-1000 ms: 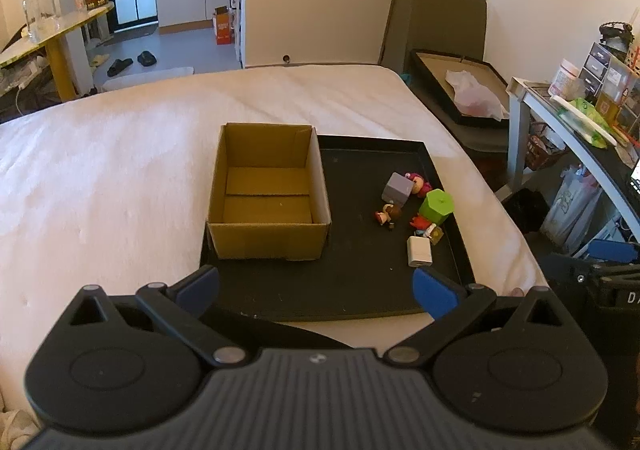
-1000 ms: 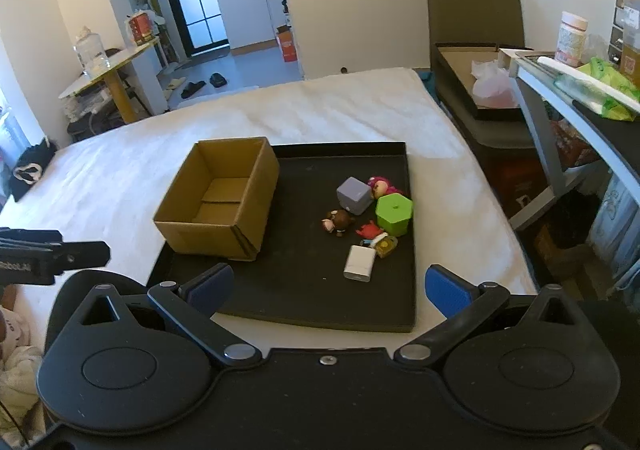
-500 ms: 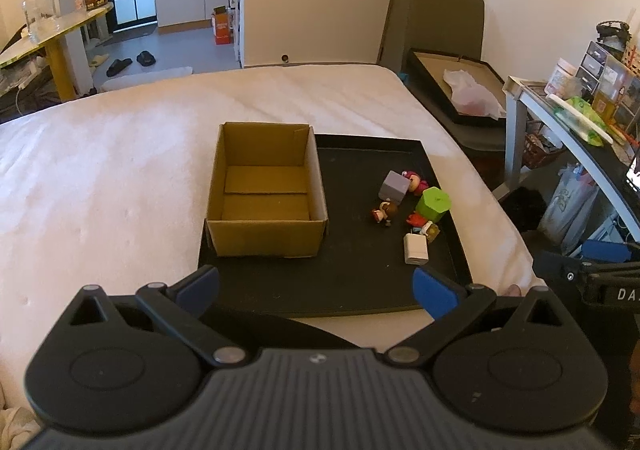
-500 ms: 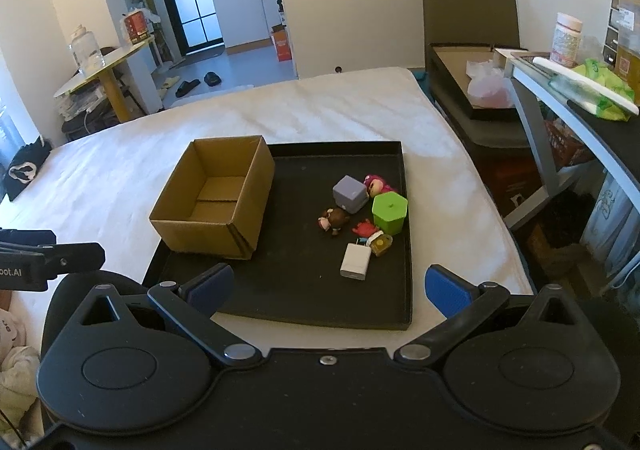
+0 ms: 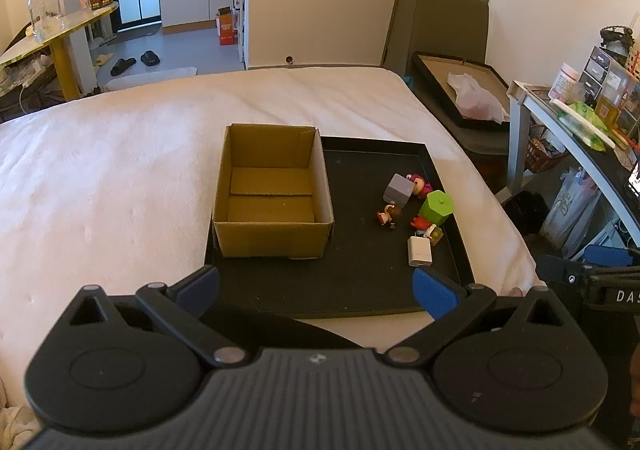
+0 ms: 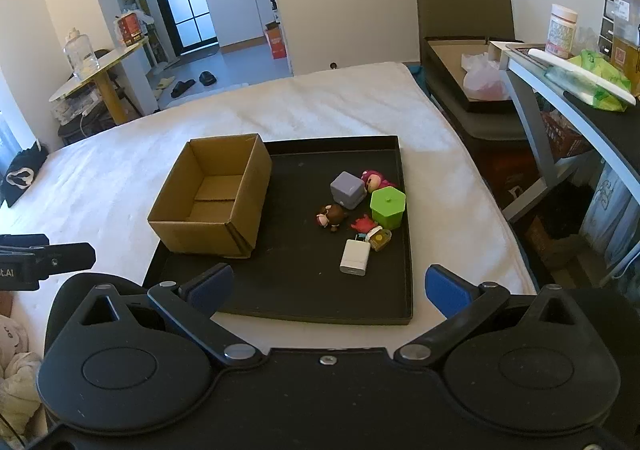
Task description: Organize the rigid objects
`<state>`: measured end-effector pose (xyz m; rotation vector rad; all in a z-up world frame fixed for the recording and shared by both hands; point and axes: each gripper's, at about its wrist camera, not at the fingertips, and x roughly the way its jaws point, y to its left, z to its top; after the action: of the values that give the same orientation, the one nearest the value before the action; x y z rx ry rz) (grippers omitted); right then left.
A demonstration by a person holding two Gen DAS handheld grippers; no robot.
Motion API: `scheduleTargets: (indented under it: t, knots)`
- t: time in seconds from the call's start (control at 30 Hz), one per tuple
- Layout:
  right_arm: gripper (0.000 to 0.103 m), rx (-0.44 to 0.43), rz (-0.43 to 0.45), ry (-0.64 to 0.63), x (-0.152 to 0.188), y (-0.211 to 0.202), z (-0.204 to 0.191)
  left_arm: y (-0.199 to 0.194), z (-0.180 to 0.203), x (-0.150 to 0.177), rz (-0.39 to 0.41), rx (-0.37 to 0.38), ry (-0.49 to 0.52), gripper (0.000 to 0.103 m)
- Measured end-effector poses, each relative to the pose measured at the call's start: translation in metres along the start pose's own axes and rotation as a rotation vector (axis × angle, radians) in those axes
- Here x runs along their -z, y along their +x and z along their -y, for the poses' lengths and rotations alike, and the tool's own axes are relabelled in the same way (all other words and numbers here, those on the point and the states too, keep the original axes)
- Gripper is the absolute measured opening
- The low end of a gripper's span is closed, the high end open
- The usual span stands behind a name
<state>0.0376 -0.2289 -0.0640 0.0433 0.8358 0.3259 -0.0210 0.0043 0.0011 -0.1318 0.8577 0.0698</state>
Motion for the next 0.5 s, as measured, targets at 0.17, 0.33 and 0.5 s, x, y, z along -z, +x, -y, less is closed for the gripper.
scheduleTargets:
  t: [0.17, 0.33, 0.5]
  knots:
    - [0.103, -0.002, -0.002, -0.004, -0.0005, 0.0013, 0.0004, -0.0001, -0.0001, -0.0002, 0.002, 0.001, 0.002, 0.103]
    - [0.103, -0.002, -0.002, -0.005, -0.0006, 0.0012, 0.0007, 0.0004, -0.0033, -0.0002, 0.003, 0.004, -0.009, 0.103]
    - [0.103, -0.007, -0.005, -0.004, -0.0010, 0.0019, -0.0005, 0.0006, -0.0063, 0.0004, 0.004, -0.002, -0.015, 0.103]
